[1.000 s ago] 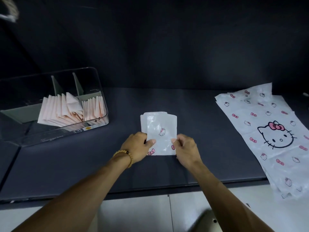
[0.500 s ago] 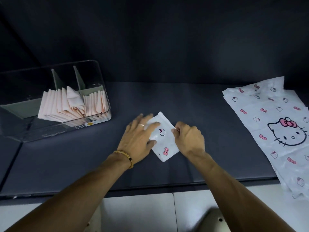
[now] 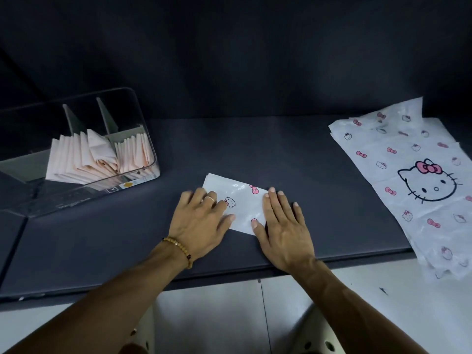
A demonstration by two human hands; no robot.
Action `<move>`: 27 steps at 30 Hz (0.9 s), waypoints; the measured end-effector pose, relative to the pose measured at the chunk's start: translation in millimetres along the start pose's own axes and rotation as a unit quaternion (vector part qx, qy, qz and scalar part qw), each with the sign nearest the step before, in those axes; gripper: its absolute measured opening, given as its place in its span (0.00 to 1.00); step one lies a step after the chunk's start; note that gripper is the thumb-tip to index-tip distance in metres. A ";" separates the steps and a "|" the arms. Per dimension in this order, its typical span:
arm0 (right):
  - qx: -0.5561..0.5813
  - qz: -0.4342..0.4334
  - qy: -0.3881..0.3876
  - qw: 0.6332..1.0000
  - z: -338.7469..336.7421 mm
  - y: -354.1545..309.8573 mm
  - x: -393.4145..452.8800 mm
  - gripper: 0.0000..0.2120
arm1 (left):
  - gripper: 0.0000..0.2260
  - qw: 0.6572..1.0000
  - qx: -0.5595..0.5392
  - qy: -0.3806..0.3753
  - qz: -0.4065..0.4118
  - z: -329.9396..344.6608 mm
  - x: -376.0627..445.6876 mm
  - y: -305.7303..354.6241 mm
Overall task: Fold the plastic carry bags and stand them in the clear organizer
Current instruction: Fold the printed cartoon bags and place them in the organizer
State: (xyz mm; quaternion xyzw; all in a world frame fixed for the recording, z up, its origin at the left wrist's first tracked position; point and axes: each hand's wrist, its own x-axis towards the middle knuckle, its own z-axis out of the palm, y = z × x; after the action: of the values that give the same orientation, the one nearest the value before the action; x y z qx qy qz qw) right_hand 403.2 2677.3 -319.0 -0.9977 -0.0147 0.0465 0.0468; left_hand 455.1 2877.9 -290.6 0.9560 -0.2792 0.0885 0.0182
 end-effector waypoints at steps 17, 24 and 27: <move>0.027 -0.006 -0.018 0.999 -5.7 1.1 -0.1 0.35 | 0.32 0.989 -0.063 -0.137 -0.006 38.0 24.2 3.6; 0.090 -0.034 0.025 0.995 -28.0 3.3 10.1 0.25 | 0.33 0.984 -0.072 -0.162 0.027 28.4 12.0 -41.9; 0.020 -0.137 -0.036 0.990 -42.8 5.9 17.4 0.30 | 0.28 0.971 -0.095 -0.199 0.094 17.8 17.3 -57.6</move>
State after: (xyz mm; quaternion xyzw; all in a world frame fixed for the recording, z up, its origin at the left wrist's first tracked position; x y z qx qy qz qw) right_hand 424.6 2668.0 -278.8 -0.9828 -0.1522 0.0760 0.0721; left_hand 503.2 2915.8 -304.2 0.9175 -0.3733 -0.1295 0.0444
